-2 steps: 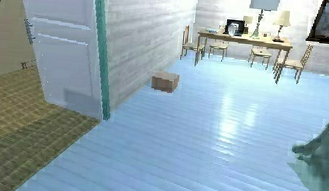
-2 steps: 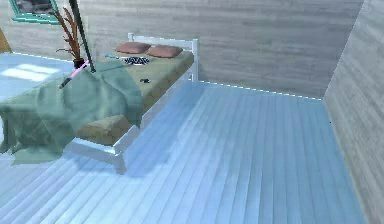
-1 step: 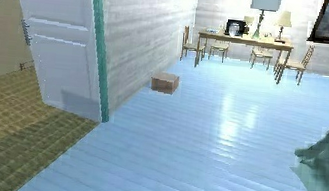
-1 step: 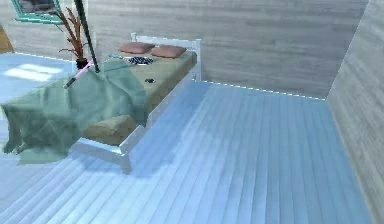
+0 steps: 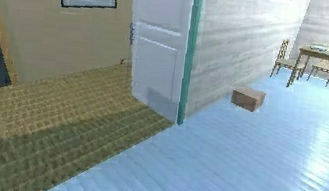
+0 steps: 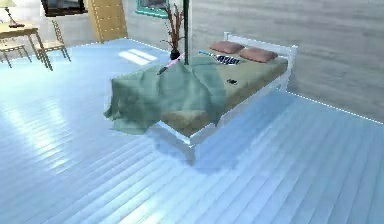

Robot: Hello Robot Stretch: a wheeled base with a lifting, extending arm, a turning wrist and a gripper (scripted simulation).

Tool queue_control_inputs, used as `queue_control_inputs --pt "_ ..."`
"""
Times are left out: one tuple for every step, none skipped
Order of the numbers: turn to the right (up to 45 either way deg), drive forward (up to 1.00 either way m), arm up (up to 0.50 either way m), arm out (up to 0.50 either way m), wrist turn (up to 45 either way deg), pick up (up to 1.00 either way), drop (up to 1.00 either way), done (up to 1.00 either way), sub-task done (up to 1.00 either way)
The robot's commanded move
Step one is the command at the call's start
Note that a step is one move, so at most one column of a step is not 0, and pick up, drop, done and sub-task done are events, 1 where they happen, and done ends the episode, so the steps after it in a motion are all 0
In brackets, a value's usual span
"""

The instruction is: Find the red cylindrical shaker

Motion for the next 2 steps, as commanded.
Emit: queue_control_inputs --pt "0.0 0.40 0.00 0.00 0.0 0.00 0.00 0.00 0.00" --pt "-42.0 0.00 0.00 0.00 0.0 0.00 0.00 0.00 0.00"
